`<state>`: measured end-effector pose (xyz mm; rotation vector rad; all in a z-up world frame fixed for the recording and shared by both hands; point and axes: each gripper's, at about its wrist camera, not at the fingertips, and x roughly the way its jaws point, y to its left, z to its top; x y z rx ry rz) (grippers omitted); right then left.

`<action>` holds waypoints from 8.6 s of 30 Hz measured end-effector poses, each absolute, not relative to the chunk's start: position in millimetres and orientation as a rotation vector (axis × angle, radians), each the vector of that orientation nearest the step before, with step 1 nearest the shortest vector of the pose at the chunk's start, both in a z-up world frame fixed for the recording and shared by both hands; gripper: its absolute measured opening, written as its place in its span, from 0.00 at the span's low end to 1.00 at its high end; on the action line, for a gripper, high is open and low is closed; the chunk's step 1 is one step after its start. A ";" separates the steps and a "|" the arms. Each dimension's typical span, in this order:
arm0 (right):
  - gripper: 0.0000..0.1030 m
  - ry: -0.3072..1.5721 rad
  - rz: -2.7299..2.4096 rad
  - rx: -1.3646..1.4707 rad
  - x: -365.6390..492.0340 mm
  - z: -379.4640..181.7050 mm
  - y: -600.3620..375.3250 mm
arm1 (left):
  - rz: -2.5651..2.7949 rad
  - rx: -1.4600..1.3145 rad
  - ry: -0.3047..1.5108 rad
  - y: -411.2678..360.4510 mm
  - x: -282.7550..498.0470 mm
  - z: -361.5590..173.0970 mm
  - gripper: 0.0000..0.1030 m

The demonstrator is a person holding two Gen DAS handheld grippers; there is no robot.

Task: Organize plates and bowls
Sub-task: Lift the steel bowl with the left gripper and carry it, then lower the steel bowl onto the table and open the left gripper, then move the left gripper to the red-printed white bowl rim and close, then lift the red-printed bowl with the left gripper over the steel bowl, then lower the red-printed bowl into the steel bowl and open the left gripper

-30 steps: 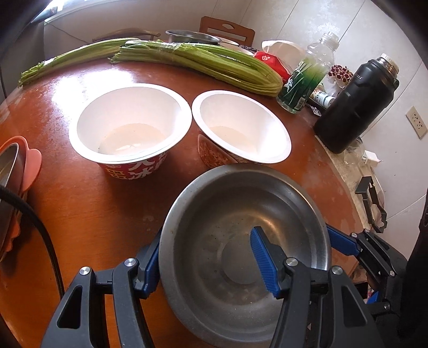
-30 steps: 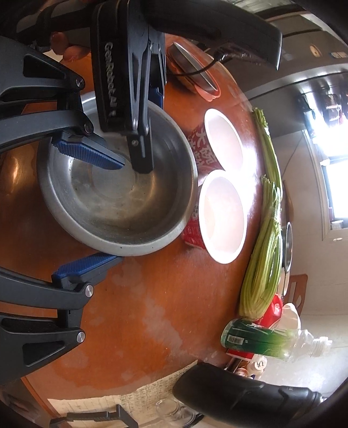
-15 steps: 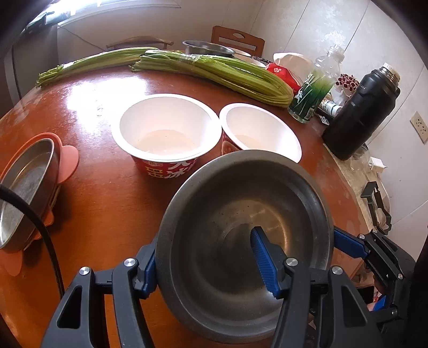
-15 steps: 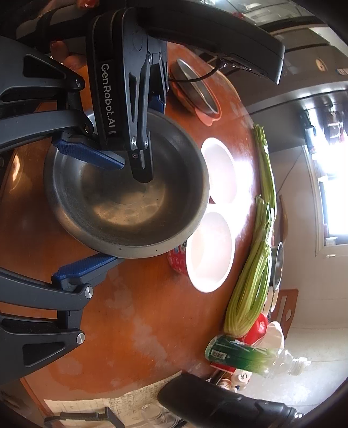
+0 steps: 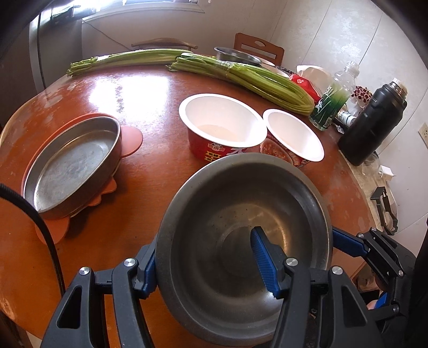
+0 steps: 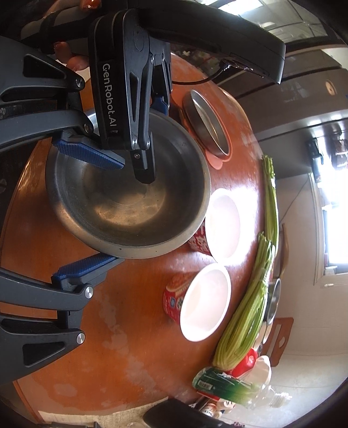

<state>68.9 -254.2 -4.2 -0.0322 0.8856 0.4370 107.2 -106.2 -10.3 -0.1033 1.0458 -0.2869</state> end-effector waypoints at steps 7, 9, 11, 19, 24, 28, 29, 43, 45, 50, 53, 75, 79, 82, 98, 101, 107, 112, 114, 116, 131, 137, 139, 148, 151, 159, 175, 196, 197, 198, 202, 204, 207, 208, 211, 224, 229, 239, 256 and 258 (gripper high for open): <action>0.64 0.903 0.447 -0.049 69.6 -9.3 -242.1 | -0.276 -0.122 1.052 -93.0 106.6 -15.9 0.59; 0.64 0.908 0.445 -0.051 70.7 -10.5 -239.9 | -0.276 -0.125 1.055 -91.8 107.8 -17.9 0.59; 0.64 0.912 0.443 -0.052 70.7 -11.9 -236.9 | -0.278 -0.127 1.056 -89.9 108.0 -19.4 0.59; 0.64 0.933 0.444 -0.057 75.5 -16.3 -232.4 | -0.281 -0.130 1.063 -86.2 110.1 -24.9 0.59; 0.64 0.941 0.441 -0.064 76.7 -18.2 -231.3 | -0.285 -0.130 1.063 -86.8 111.4 -26.6 0.59; 0.64 0.949 0.437 -0.061 78.1 -19.4 -232.2 | -0.289 -0.126 1.067 -88.4 113.4 -28.3 0.59; 0.64 0.949 0.437 -0.060 78.2 -19.3 -232.7 | -0.290 -0.124 1.067 -89.2 113.7 -28.5 0.59; 0.64 0.953 0.418 -0.047 77.7 -19.7 -243.4 | -0.319 -0.109 1.069 -101.2 114.3 -28.3 0.59; 0.64 0.950 0.413 -0.045 77.0 -19.4 -245.6 | -0.325 -0.104 1.069 -103.6 113.6 -28.2 0.59; 0.64 0.934 0.402 -0.038 75.7 -15.8 -253.5 | -0.317 -0.106 1.057 -100.1 112.5 -23.8 0.59; 0.64 0.924 0.388 -0.033 76.2 -12.7 -258.3 | -0.302 -0.100 1.039 -97.2 110.0 -18.0 0.60; 0.64 0.907 0.428 0.161 122.9 14.2 -262.4 | -0.260 -0.095 0.930 -74.0 126.8 35.2 0.60; 0.64 0.927 0.419 0.196 143.9 9.8 -259.0 | -0.266 -0.080 0.937 -76.6 150.9 40.5 0.60; 0.64 0.946 0.413 0.220 157.4 5.5 -256.8 | -0.273 -0.060 0.947 -80.6 172.6 42.3 0.60; 0.64 0.987 0.398 0.265 202.1 -3.3 -246.0 | -0.318 -0.050 1.073 -104.9 265.1 13.0 0.59; 0.64 0.988 0.389 0.264 205.2 -4.2 -245.2 | -0.336 -0.054 1.102 -109.0 272.7 3.6 0.59; 0.64 0.985 0.382 0.252 210.3 -7.7 -242.4 | -0.372 -0.053 1.147 -115.1 277.7 -11.3 0.46; 0.64 0.974 0.388 0.228 210.9 -6.9 -238.0 | -0.404 -0.068 1.164 -117.2 275.5 -14.8 0.42; 0.64 0.971 0.388 0.226 209.9 -6.4 -237.6 | -0.408 -0.071 1.154 -116.4 274.0 -11.8 0.42; 0.64 0.963 0.392 0.224 208.4 -4.3 -237.2 | -0.412 -0.078 1.145 -114.8 271.5 -8.5 0.42; 0.64 0.886 0.429 0.192 181.0 21.8 -232.1 | -0.390 -0.090 1.059 -103.9 236.9 23.0 0.42; 0.64 0.857 0.436 0.179 169.2 32.3 -232.4 | -0.381 -0.088 1.031 -103.7 219.9 34.1 0.42; 0.64 0.848 0.438 0.173 165.5 35.3 -232.2 | -0.379 -0.085 1.023 -104.0 214.7 37.7 0.42; 0.64 0.808 0.444 0.150 139.0 49.6 -235.1 | -0.379 -0.086 0.995 -105.1 189.4 49.3 0.42; 0.64 0.802 0.450 0.136 128.3 52.3 -235.2 | -0.380 -0.090 0.985 -104.0 180.0 51.9 0.42; 0.64 0.785 0.461 0.121 102.3 57.2 -238.7 | -0.382 -0.083 0.966 -107.2 155.4 57.6 0.42; 0.64 0.800 0.498 0.073 68.4 47.4 -242.6 | -0.365 -0.083 0.988 -110.7 121.3 44.4 0.42; 0.64 0.879 0.537 0.041 53.9 20.5 -241.1 | -0.337 -0.050 1.055 -115.9 101.0 12.5 0.42; 0.64 0.886 0.538 0.044 54.5 18.8 -241.0 | -0.336 -0.051 1.058 -115.7 100.7 10.7 0.42; 0.64 0.891 0.538 0.045 54.9 17.4 -240.7 | -0.336 -0.049 1.062 -115.6 100.8 9.1 0.42; 0.64 0.906 0.540 0.047 57.8 13.0 -239.7 | -0.334 -0.051 1.078 -115.2 104.0 3.1 0.42; 0.64 0.910 0.540 0.043 59.2 12.0 -239.1 | -0.331 -0.051 1.082 -114.9 104.9 1.6 0.42; 0.64 0.917 0.541 0.042 62.6 9.4 -238.2 | -0.329 -0.050 1.085 -113.9 106.6 -0.5 0.42; 0.64 0.922 0.541 0.043 62.7 7.9 -237.4 | -0.328 -0.048 1.085 -114.0 107.1 -1.5 0.42; 0.64 0.938 0.543 0.039 63.5 2.8 -234.2 | -0.324 -0.049 1.089 -113.1 107.8 -4.5 0.42; 0.64 0.953 0.536 0.045 65.8 -1.7 -236.6 | -0.321 -0.040 1.077 -113.5 104.9 -3.6 0.42; 0.64 0.949 0.535 0.039 64.3 -1.9 -236.6 | -0.312 -0.043 1.074 -110.8 104.3 -2.8 0.42; 0.64 0.916 0.515 0.014 57.5 4.0 -240.5 | -0.301 -0.052 1.054 -106.4 99.5 3.6 0.42; 0.64 0.860 0.488 0.018 50.9 16.2 -254.4 | -0.262 -0.037 1.006 -102.2 91.4 18.5 0.42; 0.64 0.854 0.480 0.019 51.6 17.9 -257.3 | -0.261 -0.034 0.997 -102.9 90.4 20.8 0.42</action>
